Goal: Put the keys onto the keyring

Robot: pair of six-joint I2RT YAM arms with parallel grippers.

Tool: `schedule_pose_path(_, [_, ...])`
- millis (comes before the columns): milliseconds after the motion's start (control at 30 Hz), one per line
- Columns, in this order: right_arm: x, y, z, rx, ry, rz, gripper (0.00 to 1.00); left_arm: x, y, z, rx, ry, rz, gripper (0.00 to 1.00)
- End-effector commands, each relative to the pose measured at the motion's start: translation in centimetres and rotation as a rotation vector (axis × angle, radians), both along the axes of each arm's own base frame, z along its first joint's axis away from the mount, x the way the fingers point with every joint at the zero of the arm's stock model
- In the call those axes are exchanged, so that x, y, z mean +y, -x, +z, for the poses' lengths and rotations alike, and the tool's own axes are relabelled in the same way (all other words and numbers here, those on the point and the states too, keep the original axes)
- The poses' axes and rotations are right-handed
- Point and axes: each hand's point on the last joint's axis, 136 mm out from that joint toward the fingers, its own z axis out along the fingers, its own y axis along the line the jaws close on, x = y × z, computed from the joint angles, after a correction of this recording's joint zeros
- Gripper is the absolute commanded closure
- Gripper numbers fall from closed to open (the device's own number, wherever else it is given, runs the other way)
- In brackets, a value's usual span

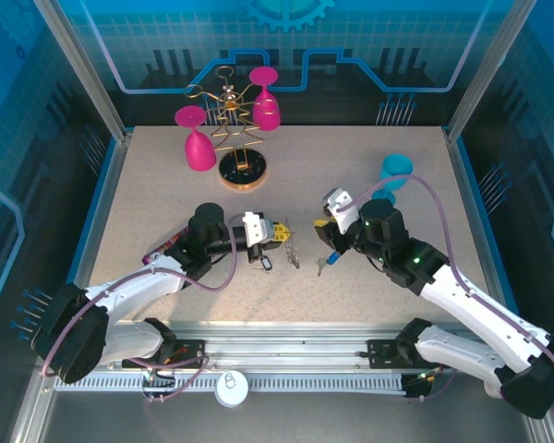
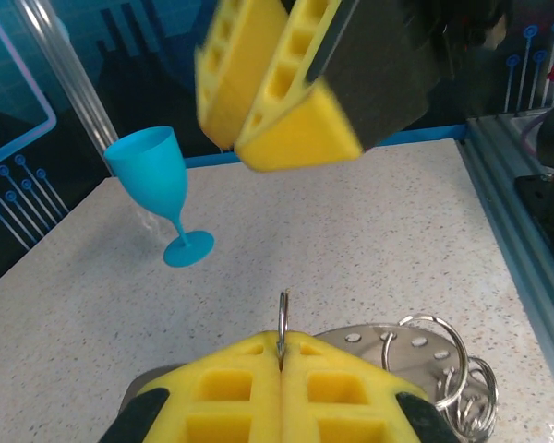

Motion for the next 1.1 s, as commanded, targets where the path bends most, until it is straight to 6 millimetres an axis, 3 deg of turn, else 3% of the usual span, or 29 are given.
schedule_pose_path(0, [-5.9, -0.1, -6.9, 0.310, 0.024, -0.468, 0.67, 0.3, -0.8, 1.7, -0.029, 0.022, 0.062, 1.00])
schedule_pose_path(100, [-5.3, 0.8, -9.9, 0.441, 0.109, -0.433, 0.63, 0.5, -1.6, 1.8, 0.001, 0.023, 0.108, 1.00])
schedule_pose_path(267, [-4.0, 1.2, -14.5, 0.648, 0.189, -0.325, 0.66, 0.6, -1.7, 1.7, 0.028, 0.017, 0.118, 1.00])
schedule_pose_path(600, [-3.0, -0.5, -18.0, 0.790, 0.198, -0.280, 0.61, 0.6, -1.6, 1.3, 0.019, 0.009, 0.113, 1.00])
schedule_pose_path(1067, [-2.4, -0.7, -21.2, 0.878, 0.251, -0.257, 0.65, 0.5, -1.6, 1.1, 0.013, 0.003, 0.108, 1.00])
